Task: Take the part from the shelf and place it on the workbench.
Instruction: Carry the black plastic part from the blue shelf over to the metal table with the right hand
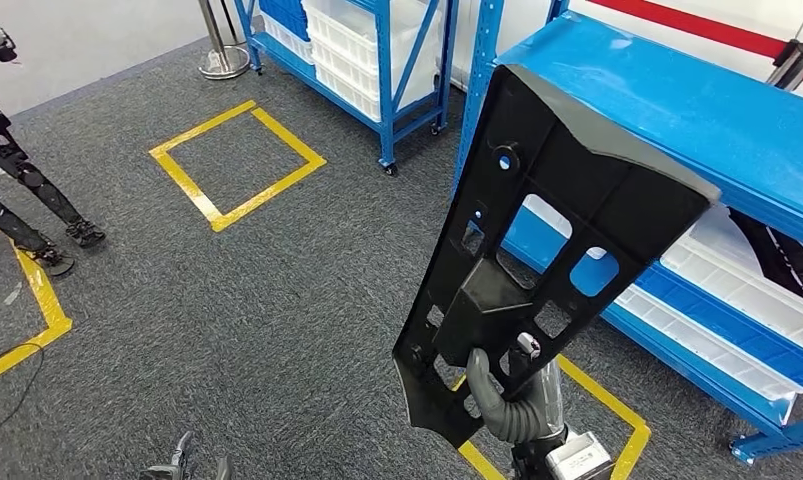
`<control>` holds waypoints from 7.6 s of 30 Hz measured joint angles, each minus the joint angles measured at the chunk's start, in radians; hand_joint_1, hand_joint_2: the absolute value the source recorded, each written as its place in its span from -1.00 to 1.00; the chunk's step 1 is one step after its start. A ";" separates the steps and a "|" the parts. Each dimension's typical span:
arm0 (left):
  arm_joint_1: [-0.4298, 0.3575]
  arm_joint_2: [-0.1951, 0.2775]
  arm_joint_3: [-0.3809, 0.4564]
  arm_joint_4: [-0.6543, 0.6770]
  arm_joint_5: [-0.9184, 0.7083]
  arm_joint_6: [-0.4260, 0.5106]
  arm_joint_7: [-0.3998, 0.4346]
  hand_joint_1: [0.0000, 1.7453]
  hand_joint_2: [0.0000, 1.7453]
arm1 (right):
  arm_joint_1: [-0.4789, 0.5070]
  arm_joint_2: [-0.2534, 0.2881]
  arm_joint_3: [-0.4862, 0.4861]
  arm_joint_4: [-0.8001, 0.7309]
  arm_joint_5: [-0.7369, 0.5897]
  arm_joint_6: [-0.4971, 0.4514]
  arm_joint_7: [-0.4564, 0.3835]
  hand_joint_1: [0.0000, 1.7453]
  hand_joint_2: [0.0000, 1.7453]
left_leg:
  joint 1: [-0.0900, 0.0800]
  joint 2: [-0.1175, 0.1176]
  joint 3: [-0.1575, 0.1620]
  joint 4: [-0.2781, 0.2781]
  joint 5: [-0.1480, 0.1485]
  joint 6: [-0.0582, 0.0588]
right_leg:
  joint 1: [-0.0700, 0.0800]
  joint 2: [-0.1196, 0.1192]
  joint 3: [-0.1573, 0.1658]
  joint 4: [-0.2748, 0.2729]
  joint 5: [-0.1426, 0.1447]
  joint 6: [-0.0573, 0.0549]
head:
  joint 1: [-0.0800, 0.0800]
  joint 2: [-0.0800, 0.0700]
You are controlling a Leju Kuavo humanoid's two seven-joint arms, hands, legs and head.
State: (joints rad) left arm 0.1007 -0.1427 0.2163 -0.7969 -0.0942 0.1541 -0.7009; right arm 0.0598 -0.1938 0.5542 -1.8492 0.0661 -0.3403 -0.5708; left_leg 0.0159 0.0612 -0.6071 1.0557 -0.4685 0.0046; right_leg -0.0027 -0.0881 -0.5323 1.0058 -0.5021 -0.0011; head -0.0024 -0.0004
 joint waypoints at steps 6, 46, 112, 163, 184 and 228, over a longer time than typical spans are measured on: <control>-0.021 -0.001 -0.027 0.002 0.000 -0.007 0.000 -1.00 1.00 | 0.034 -0.005 -0.018 -0.031 0.013 -0.015 -0.009 1.00 1.00 | -0.007 -0.048 0.013 -0.040 0.019 0.039 | -0.002 0.021 -0.018 0.057 -0.040 0.024 | 0.006 0.000; -0.218 0.110 -0.113 0.502 0.040 -0.112 0.000 -1.00 1.00 | 0.215 -0.017 -0.105 -0.117 -0.063 -0.058 -0.039 1.00 1.00 | -0.007 -0.156 0.030 -0.045 0.014 0.036 | -0.042 0.128 -0.025 0.071 -0.029 0.064 | 0.009 0.000; -0.189 0.125 0.120 0.514 0.140 -0.151 0.000 -1.00 1.00 | 0.169 -0.040 -0.026 0.031 -0.099 -0.056 -0.076 1.00 1.00 | -0.010 -0.194 -0.001 -0.034 0.022 0.009 | -0.021 0.116 -0.024 0.022 0.006 0.015 | 0.004 0.000; -0.120 0.106 0.238 0.436 0.051 -0.207 0.000 -1.00 1.00 | 0.209 -0.074 0.095 -0.071 -0.090 -0.160 -0.030 1.00 1.00 | -0.012 -0.075 0.034 -0.068 0.029 0.051 | -0.009 0.070 -0.058 0.183 -0.110 0.008 | -0.002 0.000; -0.123 0.100 0.256 0.449 0.029 -0.195 0.000 -1.00 1.00 | 0.222 -0.052 0.074 -0.084 -0.077 -0.119 -0.016 1.00 1.00 | -0.005 -0.022 -0.062 0.081 0.003 0.013 | -0.014 0.001 0.027 0.018 -0.039 -0.008 | -0.011 0.000; -0.138 0.093 0.313 0.473 -0.038 -0.155 0.000 -1.00 1.00 | 0.180 -0.165 0.151 -0.027 -0.194 -0.281 -0.112 1.00 1.00 | -0.013 -0.083 0.025 -0.056 0.024 0.047 | -0.017 0.080 -0.130 0.245 -0.090 0.030 | -0.006 0.000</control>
State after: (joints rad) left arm -0.0377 -0.0493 0.5297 -0.3239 -0.1326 -0.0009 -0.7008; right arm 0.2401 -0.3583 0.7052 -1.8765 -0.1279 -0.6209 -0.6826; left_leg 0.0029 -0.0222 -0.5821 1.0002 -0.4445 0.0517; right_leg -0.0197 -0.0079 -0.6623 1.2508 -0.5918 0.0293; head -0.0086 -0.0004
